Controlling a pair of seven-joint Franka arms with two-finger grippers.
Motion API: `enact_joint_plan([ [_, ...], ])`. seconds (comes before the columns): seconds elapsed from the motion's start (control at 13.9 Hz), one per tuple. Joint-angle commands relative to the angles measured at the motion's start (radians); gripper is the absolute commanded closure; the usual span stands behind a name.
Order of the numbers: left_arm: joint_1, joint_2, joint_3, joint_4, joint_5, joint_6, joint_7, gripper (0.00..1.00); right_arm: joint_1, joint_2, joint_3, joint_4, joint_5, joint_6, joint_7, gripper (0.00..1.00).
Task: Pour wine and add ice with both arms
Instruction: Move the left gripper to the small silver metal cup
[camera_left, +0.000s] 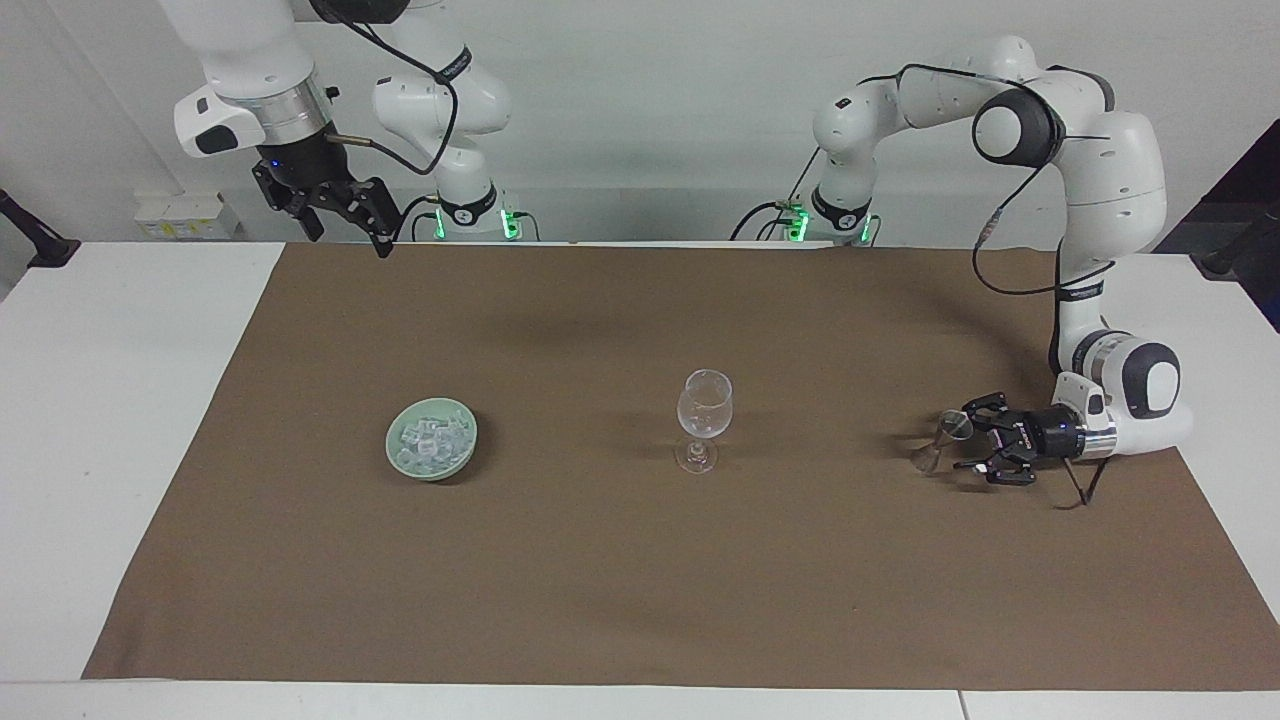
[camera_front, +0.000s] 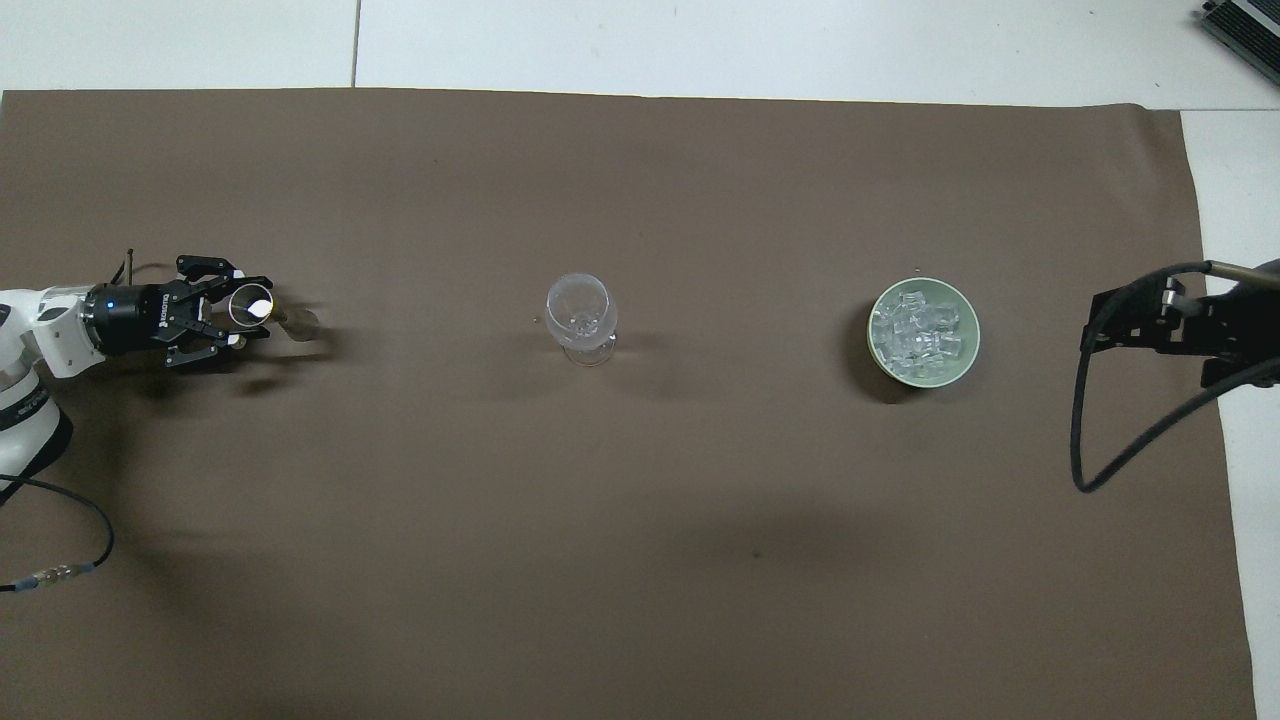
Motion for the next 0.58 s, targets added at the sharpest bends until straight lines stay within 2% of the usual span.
enact_joint_plan([
  [0.0, 0.001, 0.013, -0.001, -0.005, -0.022, -0.019, 0.035, 0.35, -0.012, -0.011, 0.003, -0.021, 0.026, 0.020, -0.033, 0.00],
  [0.5, -0.021, 0.014, -0.001, -0.024, -0.024, -0.023, 0.080, 0.38, -0.014, -0.010, 0.003, -0.017, 0.026, 0.022, -0.036, 0.00],
])
